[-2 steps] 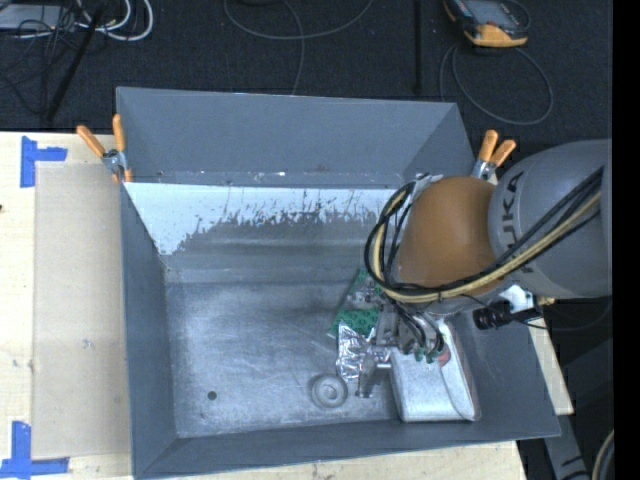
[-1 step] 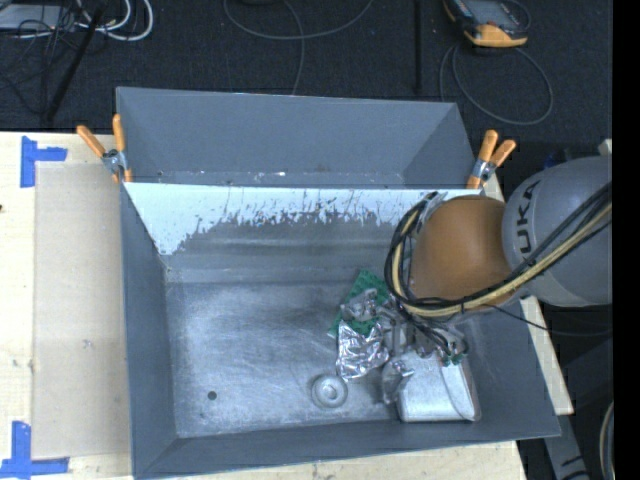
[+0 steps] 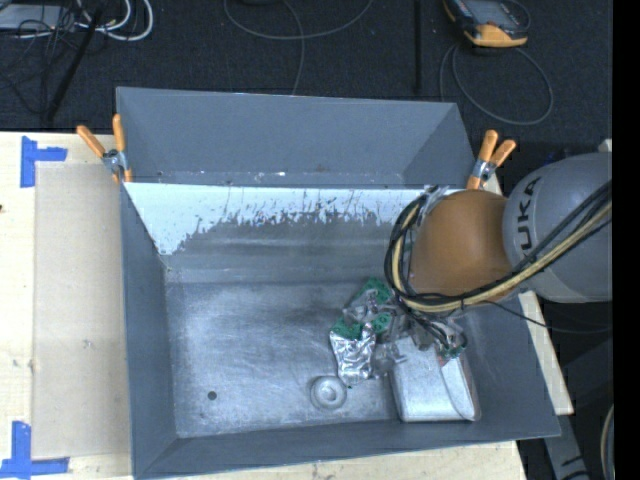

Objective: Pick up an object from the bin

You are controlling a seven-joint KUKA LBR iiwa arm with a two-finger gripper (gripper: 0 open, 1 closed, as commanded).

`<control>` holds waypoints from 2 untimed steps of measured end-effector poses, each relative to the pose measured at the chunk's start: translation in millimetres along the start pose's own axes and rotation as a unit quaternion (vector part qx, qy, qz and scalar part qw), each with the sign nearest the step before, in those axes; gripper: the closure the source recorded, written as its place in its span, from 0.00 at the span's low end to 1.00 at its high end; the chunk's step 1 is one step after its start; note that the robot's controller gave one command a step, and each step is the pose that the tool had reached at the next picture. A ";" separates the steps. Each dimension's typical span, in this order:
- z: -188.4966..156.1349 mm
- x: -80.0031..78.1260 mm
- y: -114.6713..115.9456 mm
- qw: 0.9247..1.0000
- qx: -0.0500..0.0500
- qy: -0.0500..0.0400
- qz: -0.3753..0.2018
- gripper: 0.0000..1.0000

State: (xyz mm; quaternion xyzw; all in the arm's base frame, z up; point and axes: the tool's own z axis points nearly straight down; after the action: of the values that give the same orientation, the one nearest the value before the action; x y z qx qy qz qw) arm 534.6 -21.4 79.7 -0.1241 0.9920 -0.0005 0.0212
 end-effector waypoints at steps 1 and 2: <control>-124.7 -31.6 20.6 0.993 -0.005 0.016 -0.118 1.00; -121.0 -29.4 19.9 0.993 -0.006 0.020 -0.116 0.00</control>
Offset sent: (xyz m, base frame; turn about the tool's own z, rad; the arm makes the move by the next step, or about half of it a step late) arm 0.0182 0.0257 0.1225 -0.2365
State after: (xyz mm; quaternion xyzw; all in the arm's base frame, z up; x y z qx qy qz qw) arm 553.1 4.6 201.7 -0.2385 0.9712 0.0007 0.0000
